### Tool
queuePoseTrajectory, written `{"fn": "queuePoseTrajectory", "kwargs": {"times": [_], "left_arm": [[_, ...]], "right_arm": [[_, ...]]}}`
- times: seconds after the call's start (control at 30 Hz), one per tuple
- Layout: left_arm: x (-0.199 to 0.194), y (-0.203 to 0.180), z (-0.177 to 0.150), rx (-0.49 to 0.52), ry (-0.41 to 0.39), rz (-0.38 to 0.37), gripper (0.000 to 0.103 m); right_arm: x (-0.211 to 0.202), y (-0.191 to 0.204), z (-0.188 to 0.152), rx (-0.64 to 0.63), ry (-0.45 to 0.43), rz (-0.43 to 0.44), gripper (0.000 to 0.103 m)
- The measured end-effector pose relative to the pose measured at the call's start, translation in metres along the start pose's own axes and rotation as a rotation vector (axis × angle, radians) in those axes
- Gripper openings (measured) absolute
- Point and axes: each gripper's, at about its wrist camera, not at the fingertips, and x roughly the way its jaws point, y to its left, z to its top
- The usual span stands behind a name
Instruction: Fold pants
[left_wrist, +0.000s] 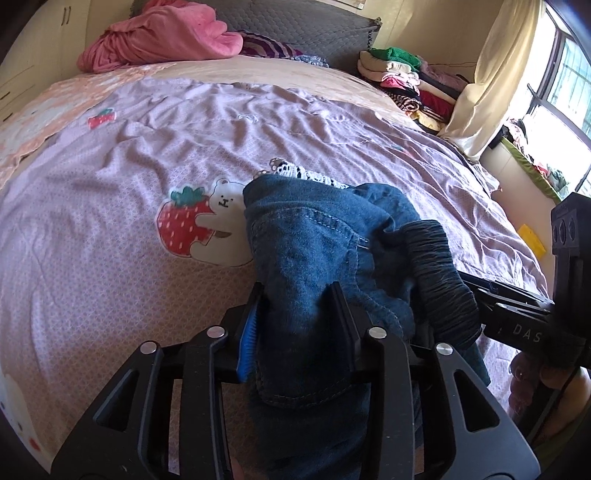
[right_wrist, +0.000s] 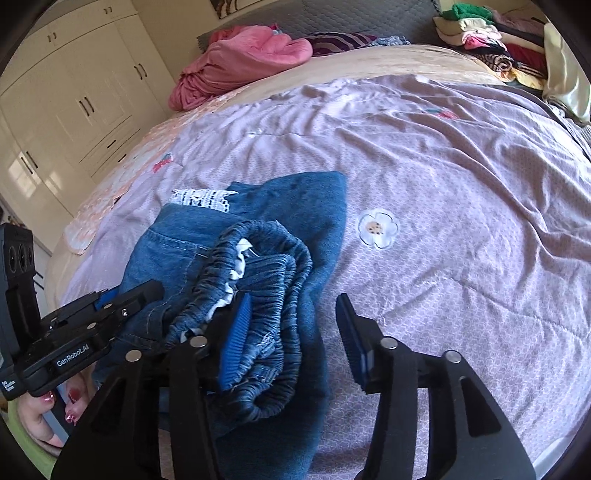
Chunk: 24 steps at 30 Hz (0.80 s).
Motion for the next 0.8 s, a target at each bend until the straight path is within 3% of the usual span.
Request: {"fn": "queuePoseTrajectory", "kwargs": {"times": [0.8], "left_arm": [[-0.027, 0.003, -0.01, -0.012, -0.007, 0.031, 0.061]], "right_arm": [[-0.025, 0.002, -0.012, 0.008, -0.025, -0.074, 0.062]]}}
